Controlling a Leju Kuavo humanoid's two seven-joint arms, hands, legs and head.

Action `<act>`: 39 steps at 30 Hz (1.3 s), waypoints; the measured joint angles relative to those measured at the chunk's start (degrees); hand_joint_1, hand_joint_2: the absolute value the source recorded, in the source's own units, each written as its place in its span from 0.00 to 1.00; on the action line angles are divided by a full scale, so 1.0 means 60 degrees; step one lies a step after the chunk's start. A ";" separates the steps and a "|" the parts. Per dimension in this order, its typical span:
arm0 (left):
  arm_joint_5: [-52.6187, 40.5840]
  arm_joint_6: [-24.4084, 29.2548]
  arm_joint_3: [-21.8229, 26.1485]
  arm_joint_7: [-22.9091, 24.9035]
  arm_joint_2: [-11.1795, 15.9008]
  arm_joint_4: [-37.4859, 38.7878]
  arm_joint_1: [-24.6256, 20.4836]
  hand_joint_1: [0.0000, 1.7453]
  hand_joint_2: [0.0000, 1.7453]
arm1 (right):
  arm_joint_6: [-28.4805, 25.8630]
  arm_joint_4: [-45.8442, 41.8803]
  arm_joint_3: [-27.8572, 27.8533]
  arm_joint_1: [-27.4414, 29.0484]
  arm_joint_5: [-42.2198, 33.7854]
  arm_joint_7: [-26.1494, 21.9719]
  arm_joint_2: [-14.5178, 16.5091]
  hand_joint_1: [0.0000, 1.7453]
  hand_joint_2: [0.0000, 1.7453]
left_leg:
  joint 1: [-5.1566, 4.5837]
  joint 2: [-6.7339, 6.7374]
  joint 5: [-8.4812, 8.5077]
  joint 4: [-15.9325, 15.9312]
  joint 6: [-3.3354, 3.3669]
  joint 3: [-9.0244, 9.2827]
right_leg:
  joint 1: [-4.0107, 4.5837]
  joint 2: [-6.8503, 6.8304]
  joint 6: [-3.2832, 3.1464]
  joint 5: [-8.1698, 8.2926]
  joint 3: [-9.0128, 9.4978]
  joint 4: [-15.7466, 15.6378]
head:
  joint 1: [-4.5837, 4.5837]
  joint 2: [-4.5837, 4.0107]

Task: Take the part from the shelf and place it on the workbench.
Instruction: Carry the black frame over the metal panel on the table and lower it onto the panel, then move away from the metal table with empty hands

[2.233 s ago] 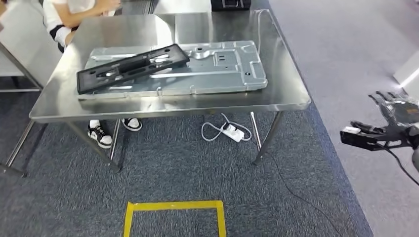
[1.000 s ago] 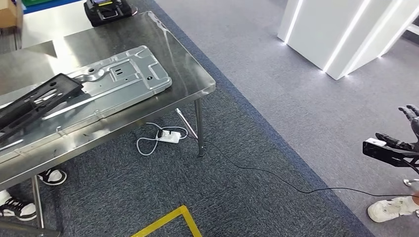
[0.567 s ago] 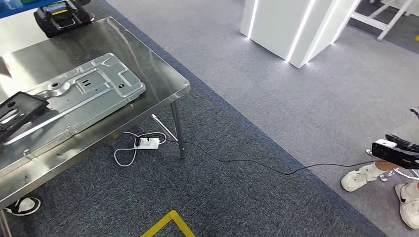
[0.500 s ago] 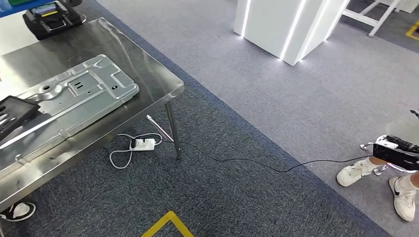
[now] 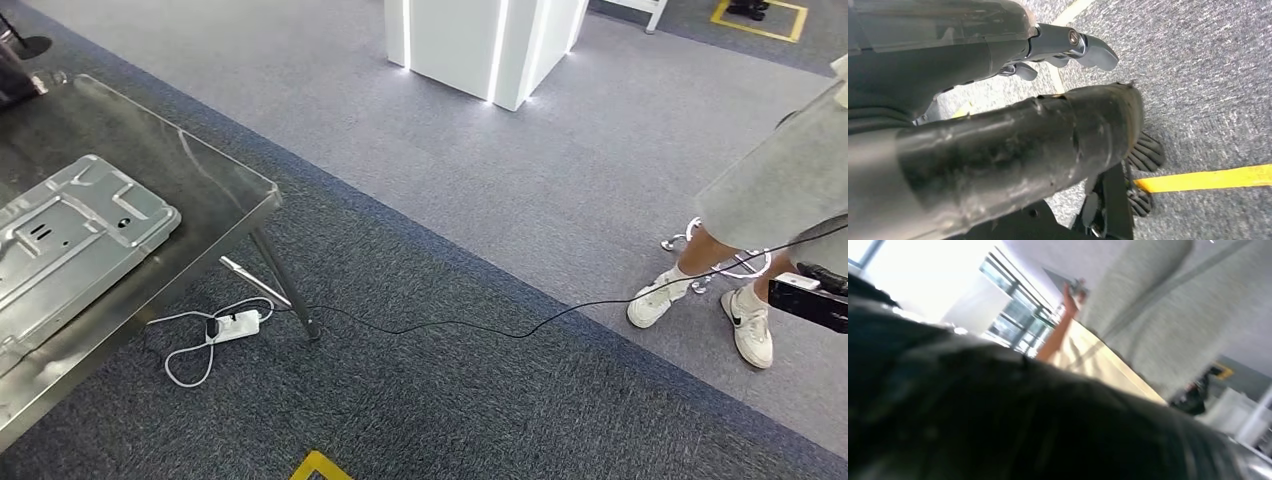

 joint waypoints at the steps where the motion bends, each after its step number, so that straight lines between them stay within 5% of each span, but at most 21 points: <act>1: 0.0010 0.0007 0.0001 0.0013 0.0003 0.0000 0.0007 0.00 0.00 | -0.0029 0.0065 0.0032 -0.0050 0.0034 -0.0025 0.0019 0.00 0.00 | -0.0006 -0.0193 0.0419 -0.0614 0.0064 0.0210 | -0.0004 0.0133 0.0001 -0.0002 -0.0003 0.0013 | 0.0001 0.0000; 4: 0.0042 0.0052 0.0004 0.0063 0.0015 -0.0003 -0.0001 0.00 0.00 | -0.0123 0.0328 0.0187 -0.0393 0.0191 -0.0121 0.0136 0.00 0.00 | -0.0007 -0.0788 0.0984 -0.1996 0.0204 0.0706 | -0.0023 0.0523 0.0099 0.0022 -0.0080 0.0048 | 0.0007 0.0000; 6: 0.0061 0.0077 0.0003 0.0082 0.0014 -0.0004 -0.0043 0.00 0.00 | -0.0160 0.0507 0.0317 -0.0593 0.0269 -0.0168 0.0206 0.00 0.00 | -0.0044 -0.0649 0.0968 -0.2153 0.0231 0.0792 | -0.0088 0.0785 0.0250 0.0083 -0.0125 -0.0005 | 0.0002 0.0000; 8: 0.0097 0.0082 0.0003 0.0067 0.0007 -0.0004 -0.0072 0.00 0.00 | -0.0197 0.0713 0.0417 -0.0791 0.0303 -0.0191 0.0240 0.00 0.00 | -0.0043 -0.0381 0.1070 -0.2329 0.0318 0.0919 | -0.0112 0.0494 0.0346 0.0028 -0.0200 0.0110 | 0.0005 0.0001; 11: 0.0142 0.0080 0.0004 0.0035 0.0005 -0.0004 -0.0043 0.00 0.00 | -0.0339 0.0967 0.0486 -0.1022 0.0300 -0.0191 0.0345 0.00 0.00 | -0.0053 0.0015 0.1148 -0.2485 0.0412 0.1011 | -0.0092 -0.0381 0.0419 -0.0664 -0.0811 0.1388 | 0.0015 0.0001; 13: 0.0148 0.0080 0.0004 0.0034 0.0009 -0.0004 -0.0026 0.00 0.00 | -0.0416 0.1067 0.0493 -0.0979 0.0280 -0.0187 0.0438 0.00 0.00 | -0.0067 0.0212 0.1124 -0.2476 0.0426 0.1011 | -0.0136 -0.0506 0.0482 -0.1031 -0.1254 0.2311 | 0.0015 0.0001; 15: 0.0148 0.0080 0.0004 0.0035 0.0011 -0.0004 -0.0026 0.00 0.00 | -0.0439 0.1113 0.0495 -0.0946 0.0271 -0.0185 0.0482 0.00 0.00 | -0.0069 0.0290 0.1110 -0.2468 0.0425 0.1009 | -0.0155 -0.0525 0.0507 -0.1104 -0.1391 0.2586 | 0.0015 0.0001; 18: 0.0150 0.0078 0.0004 0.0034 0.0011 -0.0004 -0.0026 0.00 0.00 | -0.0458 0.1146 0.0495 -0.0935 0.0266 -0.0178 0.0502 0.00 0.00 | -0.0070 0.0367 0.1089 -0.2453 0.0415 0.1011 | -0.0177 -0.0551 0.0529 -0.0978 -0.1326 0.2462 | 0.0015 0.0001; 22: 0.0152 0.0055 0.0000 -0.0004 0.0007 -0.0011 -0.0058 0.00 0.00 | -0.0617 0.1292 0.0492 -0.0881 0.0196 -0.0133 0.0536 0.00 0.00 | -0.0130 0.1136 0.0710 -0.2210 0.0072 0.1150 | -0.0042 -0.1115 0.0333 -0.0005 -0.0121 0.0163 | 0.0011 0.0000; 23: 0.0143 0.0067 -0.0002 0.0001 0.0007 -0.0011 -0.0070 0.00 0.00 | -0.0625 0.1261 0.0475 -0.0792 0.0168 -0.0127 0.0521 0.00 0.00 | -0.0109 0.1146 0.0662 -0.2199 0.0014 0.1181 | -0.0056 -0.1002 0.0271 -0.0004 -0.0107 0.0144 | 0.0005 0.0000; 25: 0.0115 0.0085 -0.0004 0.0011 0.0007 -0.0011 -0.0074 0.00 0.00 | -0.0636 0.1094 0.0355 -0.0527 0.0130 -0.0075 0.0482 0.00 0.00 | -0.0058 0.0760 0.0373 -0.1841 -0.0073 0.1081 | -0.0082 -0.0788 0.0138 0.0013 -0.0063 0.0083 | -0.0005 0.0000; 27: 0.0086 0.0083 -0.0005 0.0015 0.0005 -0.0011 -0.0043 0.00 0.00 | -0.0639 0.0850 0.0145 -0.0190 0.0113 -0.0009 0.0497 0.00 0.00 | -0.0024 0.0221 -0.0217 -0.0739 -0.0094 0.0562 | -0.0063 -0.0586 0.0031 0.0017 -0.0049 0.0055 | -0.0007 0.0000; 29: 0.0072 0.0080 -0.0005 0.0016 0.0004 -0.0011 -0.0007 0.00 0.00 | -0.0636 0.0680 -0.0030 0.0092 0.0106 0.0027 0.0551 0.00 0.00 | -0.0028 0.0085 -0.0633 0.0431 -0.0078 -0.0066 | -0.0009 -0.0343 -0.0012 0.0010 -0.0064 0.0067 | -0.0008 0.0000; 30: 0.0071 0.0080 -0.0005 0.0016 0.0005 -0.0011 0.0007 0.00 0.00 | -0.0633 0.0627 -0.0087 0.0187 0.0105 0.0042 0.0566 0.00 0.00 | -0.0033 0.0075 -0.0584 0.0631 -0.0060 -0.0213 | 0.0011 -0.0207 -0.0019 0.0007 -0.0068 0.0079 | -0.0008 0.0000; 32: 0.0065 0.0079 -0.0005 0.0014 0.0005 -0.0011 0.0017 0.00 0.00 | -0.0626 0.0533 -0.0199 0.0307 0.0104 0.0071 0.0576 0.00 0.00 | -0.0038 -0.0008 0.0017 -0.0032 0.0010 0.0005 | 0.0025 0.0077 -0.0017 0.0007 -0.0067 0.0109 | -0.0007 0.0001; 34: 0.0051 0.0055 -0.0007 -0.0007 0.0012 -0.0011 0.0012 0.00 0.00 | -0.0607 0.0378 -0.0374 0.0487 0.0100 0.0134 0.0595 0.00 0.00 | -0.0032 -0.0452 0.0657 -0.1340 0.0107 0.0541 | 0.0024 0.0337 0.0009 0.0008 -0.0075 0.0135 | -0.0004 0.0000; 36: 0.0019 0.0008 -0.0007 -0.0057 0.0020 -0.0011 -0.0005 0.00 0.00 | -0.0558 0.0102 -0.0634 0.0828 0.0083 0.0226 0.0656 0.00 0.00 | -0.0052 -0.0734 0.0846 -0.2016 0.0164 0.0829 | 0.0004 0.0565 0.0106 0.0030 -0.0102 0.0122 | 0.0000 0.0000; 38: -0.0021 -0.0028 -0.0008 -0.0111 0.0018 -0.0011 -0.0035 0.00 0.00 | -0.0499 -0.0219 -0.0935 0.1255 0.0034 0.0278 0.0704 0.00 0.00 | -0.0086 -0.0529 0.0872 -0.2127 0.0232 0.0903 | -0.0038 0.0793 0.0253 0.0083 -0.0122 0.0063 | -0.0002 0.0001; 39: -0.0035 -0.0041 -0.0010 -0.0127 0.0012 -0.0011 -0.0045 0.00 0.00 | -0.0477 -0.0355 -0.1090 0.1460 0.0007 0.0284 0.0713 0.00 0.00 | -0.0088 -0.0398 0.0930 -0.2228 0.0291 0.0963 | -0.0049 0.0729 0.0300 0.0092 -0.0137 0.0070 | 0.0001 0.0001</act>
